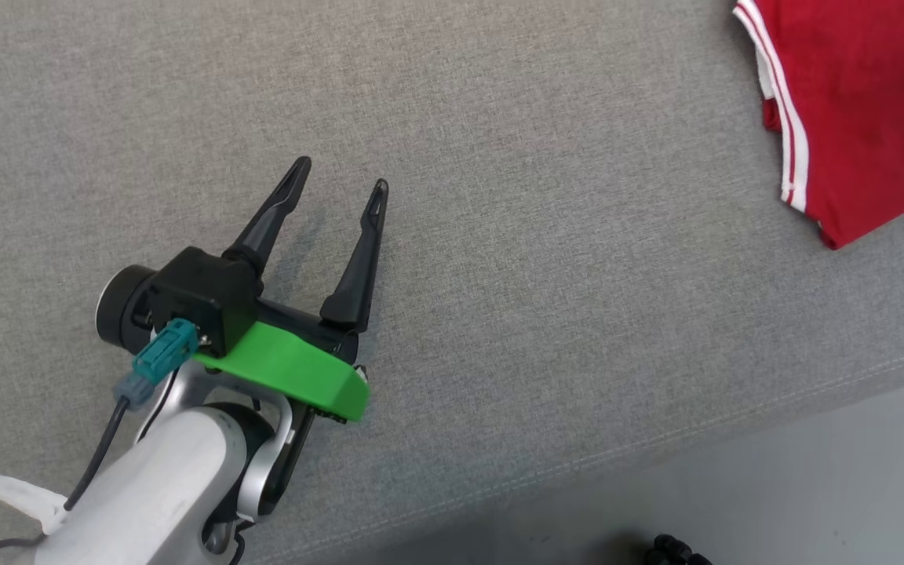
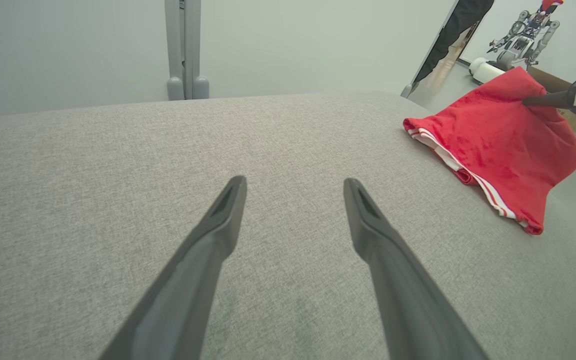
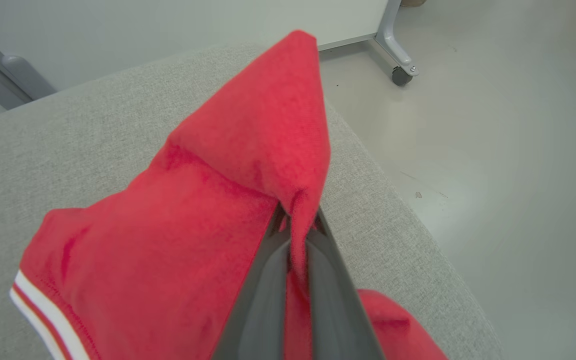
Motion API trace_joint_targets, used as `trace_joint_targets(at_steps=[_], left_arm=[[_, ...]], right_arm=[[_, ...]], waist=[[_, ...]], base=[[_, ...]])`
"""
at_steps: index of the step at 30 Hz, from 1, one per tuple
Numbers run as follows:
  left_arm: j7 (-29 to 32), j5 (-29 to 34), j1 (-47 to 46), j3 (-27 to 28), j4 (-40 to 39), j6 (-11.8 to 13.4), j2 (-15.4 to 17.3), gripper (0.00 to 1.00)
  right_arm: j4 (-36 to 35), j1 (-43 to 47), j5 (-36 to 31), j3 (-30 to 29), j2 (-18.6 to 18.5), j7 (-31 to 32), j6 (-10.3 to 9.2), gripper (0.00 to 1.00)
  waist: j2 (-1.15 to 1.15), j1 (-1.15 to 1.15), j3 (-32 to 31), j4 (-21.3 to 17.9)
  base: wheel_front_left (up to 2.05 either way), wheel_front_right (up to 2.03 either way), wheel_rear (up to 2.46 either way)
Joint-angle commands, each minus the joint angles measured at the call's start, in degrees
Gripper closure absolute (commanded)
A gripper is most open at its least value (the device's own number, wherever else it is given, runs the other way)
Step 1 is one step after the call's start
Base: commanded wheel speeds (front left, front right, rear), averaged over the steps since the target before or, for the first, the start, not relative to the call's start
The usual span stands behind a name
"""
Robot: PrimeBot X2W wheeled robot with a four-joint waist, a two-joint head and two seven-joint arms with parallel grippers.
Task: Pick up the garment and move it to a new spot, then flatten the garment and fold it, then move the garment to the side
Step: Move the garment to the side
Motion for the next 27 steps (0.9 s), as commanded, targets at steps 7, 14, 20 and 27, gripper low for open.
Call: trace_joint_targets(at_steps=[7, 14, 20, 27], left_arm=[[1.4, 1.7, -2.6, -0.6, -1.9, 0.6, 0.7, 0.0], [1.9, 1.9, -2.8, -0.6, -2.4, 1.0, 1.2, 0.0], [1.6, 1.6, -2.7, -0.3, -2.3, 1.2, 1.2, 0.0], [-0.4, 0.4, -1.6, 0.4, 0.0, 0.6, 0.7, 0.0]], right_arm=[[4.8, -2.9, -2.3, -1.7, -1.3, -4.8, -0.08, 1.0], [6.7, -3.3, -6.1, -3.4, -2.4, -7.4, -0.08, 0.0], [6.8, -1.3, -9.7, -6.4, -4.0, -7.0, -0.08, 0.0], [6.8, -1.8, -13.3, -7.1, -1.4, -9.6, -0.08, 0.0]], waist=[[0.0, 0.0, 4.8, 1.2], [0.0, 0.0, 5.8, 2.0], [0.0, 0.0, 5.8, 2.2], [0.0, 0.0, 2.9, 1.6]], base=[[0.0, 0.0, 0.0], [0.0, 0.0, 0.0], [0.0, 0.0, 0.0], [0.0, 0.0, 0.0]])
